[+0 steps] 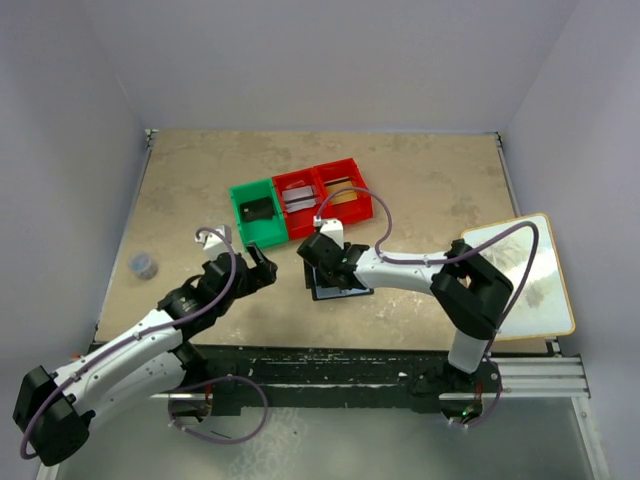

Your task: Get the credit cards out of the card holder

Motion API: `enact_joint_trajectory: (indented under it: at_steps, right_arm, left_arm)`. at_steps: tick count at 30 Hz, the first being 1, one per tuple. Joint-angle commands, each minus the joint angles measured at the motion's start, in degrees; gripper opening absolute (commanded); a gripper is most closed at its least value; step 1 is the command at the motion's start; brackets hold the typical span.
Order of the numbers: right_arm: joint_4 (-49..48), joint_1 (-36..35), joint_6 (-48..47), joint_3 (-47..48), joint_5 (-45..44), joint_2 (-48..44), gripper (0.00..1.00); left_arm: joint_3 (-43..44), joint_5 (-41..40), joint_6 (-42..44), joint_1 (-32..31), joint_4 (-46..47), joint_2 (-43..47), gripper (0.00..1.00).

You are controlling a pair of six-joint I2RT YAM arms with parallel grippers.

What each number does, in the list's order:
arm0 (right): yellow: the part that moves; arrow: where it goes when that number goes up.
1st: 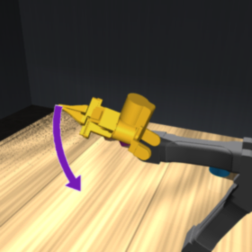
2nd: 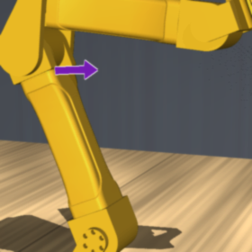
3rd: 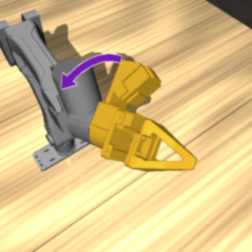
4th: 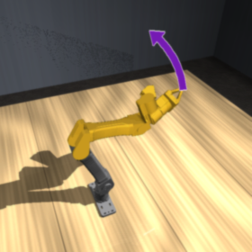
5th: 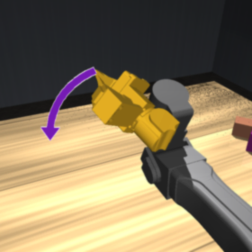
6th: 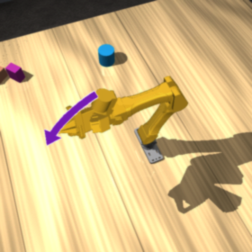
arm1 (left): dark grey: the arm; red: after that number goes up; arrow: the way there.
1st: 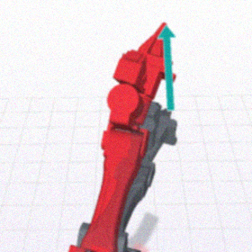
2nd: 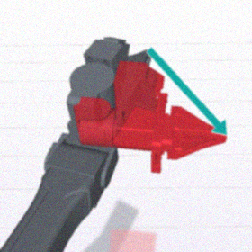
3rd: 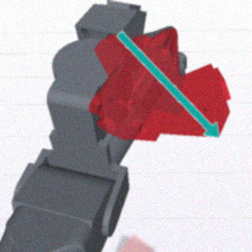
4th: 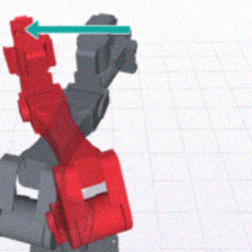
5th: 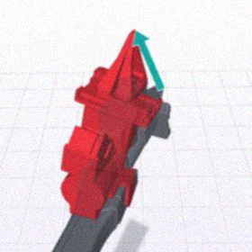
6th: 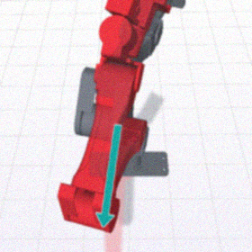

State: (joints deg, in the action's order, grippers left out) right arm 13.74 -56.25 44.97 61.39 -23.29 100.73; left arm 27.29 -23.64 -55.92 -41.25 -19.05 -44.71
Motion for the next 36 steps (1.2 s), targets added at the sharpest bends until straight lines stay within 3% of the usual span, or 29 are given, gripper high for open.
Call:
enact_joint_trajectory:
  at_steps: [1,7,10,16,23,32,36]
  right_arm:
    - [1.74,-0.35,-0.61,2.33,-2.1,2.68,0.72]
    - [1.61,-0.49,0.77,0.75,-2.01,3.07,0.64]
    - [-1.4,-0.38,-0.09,-2.01,2.23,1.05,0.6]
    - [-12.9,1.32,-2.75,-8.08,11.75,-3.59,0.62]
    - [-18.9,4.17,-3.19,-12.17,17.22,-5.45,0.64]
    - [-19.7,5.35,-2.97,-13.39,17.46,-5.45,0.64]
    - [-16.04,5.36,-3.07,-11.48,14.88,-4.55,0.59]
  left_arm:
    - [-0.04,-0.87,0.77,0.22,0.59,-0.62,0.88]
    - [-0.64,-0.71,0.44,0.23,0.96,-1.19,0.88]
    - [-0.79,-0.38,0.42,0.25,1.1,-1.21,0.88]
    - [-1.01,0.37,0.46,0.21,1.79,-1.89,0.88]
    - [-1.09,2.12,0.79,0.26,3.34,-3.22,0.87]
    - [-1.4,3.15,0.89,0.27,4.2,-3.83,0.87]
    - [-1.56,3.23,0.83,0.21,4.73,-4.16,0.87]
